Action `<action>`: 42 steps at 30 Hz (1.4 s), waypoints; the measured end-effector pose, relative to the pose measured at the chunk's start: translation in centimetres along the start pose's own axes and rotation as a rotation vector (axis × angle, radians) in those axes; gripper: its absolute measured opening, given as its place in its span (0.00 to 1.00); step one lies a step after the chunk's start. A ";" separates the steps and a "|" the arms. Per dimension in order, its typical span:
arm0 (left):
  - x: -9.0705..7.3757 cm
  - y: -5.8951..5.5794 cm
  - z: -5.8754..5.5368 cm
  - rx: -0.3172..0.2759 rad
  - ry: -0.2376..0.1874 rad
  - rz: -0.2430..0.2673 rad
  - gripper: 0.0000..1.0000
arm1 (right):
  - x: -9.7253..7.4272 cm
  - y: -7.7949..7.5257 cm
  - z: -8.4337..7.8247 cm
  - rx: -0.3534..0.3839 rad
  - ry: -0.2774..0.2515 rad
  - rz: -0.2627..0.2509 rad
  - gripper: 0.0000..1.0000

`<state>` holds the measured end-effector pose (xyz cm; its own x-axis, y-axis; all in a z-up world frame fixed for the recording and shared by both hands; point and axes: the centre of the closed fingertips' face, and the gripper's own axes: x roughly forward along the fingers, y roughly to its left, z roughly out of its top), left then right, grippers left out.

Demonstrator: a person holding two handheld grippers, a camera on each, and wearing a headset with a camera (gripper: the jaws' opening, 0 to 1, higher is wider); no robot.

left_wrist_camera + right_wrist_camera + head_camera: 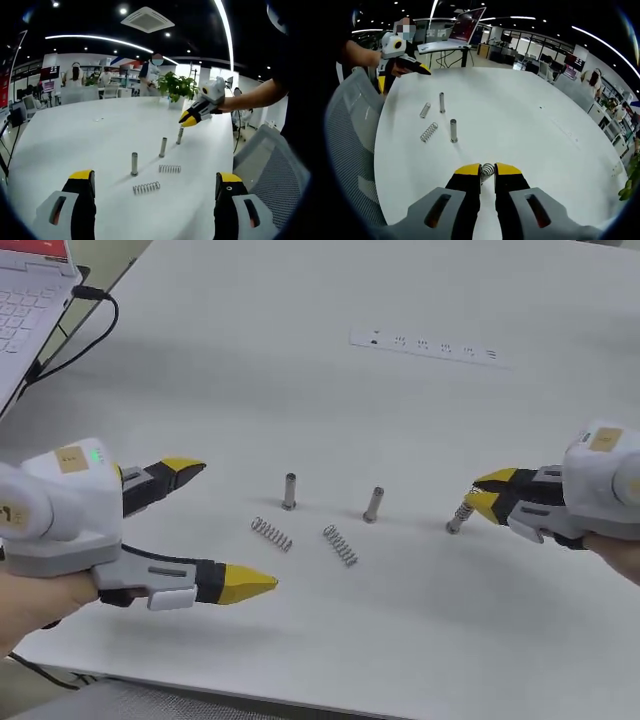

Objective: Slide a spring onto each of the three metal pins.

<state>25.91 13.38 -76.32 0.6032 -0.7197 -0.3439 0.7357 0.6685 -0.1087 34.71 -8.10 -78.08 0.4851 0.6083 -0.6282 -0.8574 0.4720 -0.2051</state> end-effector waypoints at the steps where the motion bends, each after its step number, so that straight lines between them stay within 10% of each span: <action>1: 0.0 0.0 0.0 -0.001 -0.001 0.001 0.98 | 0.1 0.0 0.0 0.000 0.000 0.000 0.08; 23: -0.4 -0.1 -0.5 -0.002 0.008 0.006 0.98 | 1.5 1.5 -2.1 -0.035 0.066 0.022 0.08; 42: 0.0 -0.6 0.4 0.016 0.005 -0.010 0.98 | 1.2 0.6 -1.6 0.012 0.023 -0.003 0.17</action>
<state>25.62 12.95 -75.86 0.5942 -0.7255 -0.3473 0.7468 0.6580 -0.0969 34.44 -8.09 -80.12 0.4833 0.5921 -0.6448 -0.8538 0.4817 -0.1976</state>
